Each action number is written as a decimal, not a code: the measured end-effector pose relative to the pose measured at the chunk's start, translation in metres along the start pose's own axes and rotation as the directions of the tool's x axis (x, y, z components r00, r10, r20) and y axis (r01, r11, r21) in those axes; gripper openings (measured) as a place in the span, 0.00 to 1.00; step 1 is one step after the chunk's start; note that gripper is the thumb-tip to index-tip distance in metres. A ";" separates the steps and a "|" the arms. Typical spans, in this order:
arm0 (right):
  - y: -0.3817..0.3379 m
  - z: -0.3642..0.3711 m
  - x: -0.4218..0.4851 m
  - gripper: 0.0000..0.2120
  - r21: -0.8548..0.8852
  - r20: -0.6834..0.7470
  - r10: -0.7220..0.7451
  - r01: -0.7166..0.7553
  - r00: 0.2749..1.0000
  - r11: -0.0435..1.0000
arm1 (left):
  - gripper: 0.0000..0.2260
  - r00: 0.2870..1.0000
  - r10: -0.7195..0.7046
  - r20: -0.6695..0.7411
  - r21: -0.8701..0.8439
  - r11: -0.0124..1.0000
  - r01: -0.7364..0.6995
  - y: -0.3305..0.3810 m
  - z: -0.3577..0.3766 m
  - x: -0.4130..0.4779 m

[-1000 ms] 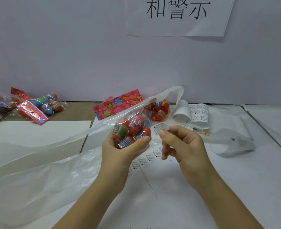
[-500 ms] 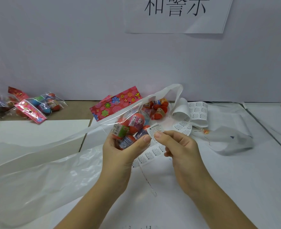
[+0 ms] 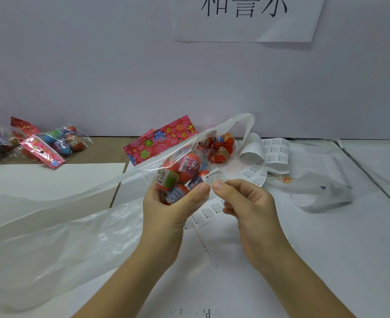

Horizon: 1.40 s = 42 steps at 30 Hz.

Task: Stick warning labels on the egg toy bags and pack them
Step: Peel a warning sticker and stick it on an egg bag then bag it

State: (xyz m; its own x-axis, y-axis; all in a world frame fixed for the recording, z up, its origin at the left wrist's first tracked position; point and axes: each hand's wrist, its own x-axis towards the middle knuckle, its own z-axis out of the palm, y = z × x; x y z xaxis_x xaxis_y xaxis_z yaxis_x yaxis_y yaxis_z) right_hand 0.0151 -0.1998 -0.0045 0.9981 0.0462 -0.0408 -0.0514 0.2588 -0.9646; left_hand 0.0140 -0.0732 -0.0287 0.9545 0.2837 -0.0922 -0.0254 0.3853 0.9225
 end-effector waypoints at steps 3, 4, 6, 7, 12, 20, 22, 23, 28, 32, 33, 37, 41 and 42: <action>0.000 0.000 0.000 0.05 -0.011 0.006 0.000 0.000 1.000 1.000 | 0.35 1.000 0.005 -0.004 0.003 1.000 -0.005 0.000 0.000 -0.001; 0.001 -0.001 0.000 0.05 -0.014 0.008 -0.002 0.002 1.000 1.000 | 0.35 1.000 0.008 -0.008 0.003 1.000 -0.008 0.000 0.000 -0.001; 0.001 -0.001 0.000 0.04 -0.028 0.013 -0.006 0.006 1.000 1.000 | 0.35 1.000 0.017 -0.006 0.002 1.000 -0.017 0.000 0.000 -0.001; 0.001 -0.001 0.000 0.04 -0.041 0.017 -0.010 0.011 1.000 0.999 | 0.35 1.000 0.020 -0.005 0.003 1.000 -0.020 -0.001 0.000 -0.001; 0.005 -0.001 0.001 0.04 -0.065 0.030 -0.050 0.051 0.998 0.997 | 0.36 0.999 0.050 -0.007 0.017 0.999 -0.049 -0.001 -0.001 -0.001; 0.009 -0.004 0.001 0.12 -0.252 -0.058 -0.145 0.126 0.988 0.960 | 0.31 0.988 0.138 -0.068 0.014 0.990 -0.137 -0.003 0.001 -0.004; 0.009 -0.003 -0.001 0.11 -0.260 -0.083 -0.182 0.155 0.980 0.953 | 0.29 0.985 0.154 -0.080 0.021 0.988 -0.153 -0.004 0.001 -0.005; 0.008 -0.003 -0.002 0.12 -0.260 -0.093 -0.201 0.172 0.975 0.950 | 0.30 0.984 0.157 -0.086 0.031 0.987 -0.155 -0.004 0.001 -0.005; 0.001 -0.010 0.006 0.10 -0.193 -0.149 -0.250 0.220 0.957 0.956 | 0.37 0.985 0.154 -0.076 0.026 0.988 -0.152 0.000 -0.002 -0.003; -0.002 -0.014 0.010 0.05 -0.243 0.004 -0.269 0.262 0.963 0.934 | 0.34 0.987 0.158 -0.011 0.076 0.985 -0.157 -0.001 -0.001 -0.004; -0.002 -0.014 0.010 0.04 -0.262 0.033 -0.276 0.275 0.961 0.925 | 0.32 0.987 0.161 -0.006 0.089 0.983 -0.160 -0.002 -0.001 -0.005; -0.002 -0.014 0.010 0.07 -0.275 0.051 -0.299 0.301 0.953 0.913 | 0.24 0.982 0.189 0.021 0.105 0.976 -0.190 -0.003 -0.001 -0.007; -0.002 -0.015 0.011 0.03 -0.274 0.066 -0.302 0.308 0.951 0.911 | 0.26 0.984 0.174 0.050 0.086 0.980 -0.178 0.000 0.000 -0.008; -0.003 -0.016 0.011 0.03 -0.268 0.070 -0.304 0.312 0.950 0.912 | 0.30 0.986 0.160 0.046 0.081 0.983 -0.163 0.001 0.000 -0.008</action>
State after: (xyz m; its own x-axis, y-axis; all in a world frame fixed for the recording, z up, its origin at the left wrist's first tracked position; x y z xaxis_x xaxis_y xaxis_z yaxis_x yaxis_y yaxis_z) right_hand 0.0273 -0.2155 -0.0064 0.9615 0.0331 0.2728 0.2732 -0.0082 -0.9619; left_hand 0.0062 -0.0755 -0.0266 0.9508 0.3009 0.0738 -0.1567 0.2616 0.9524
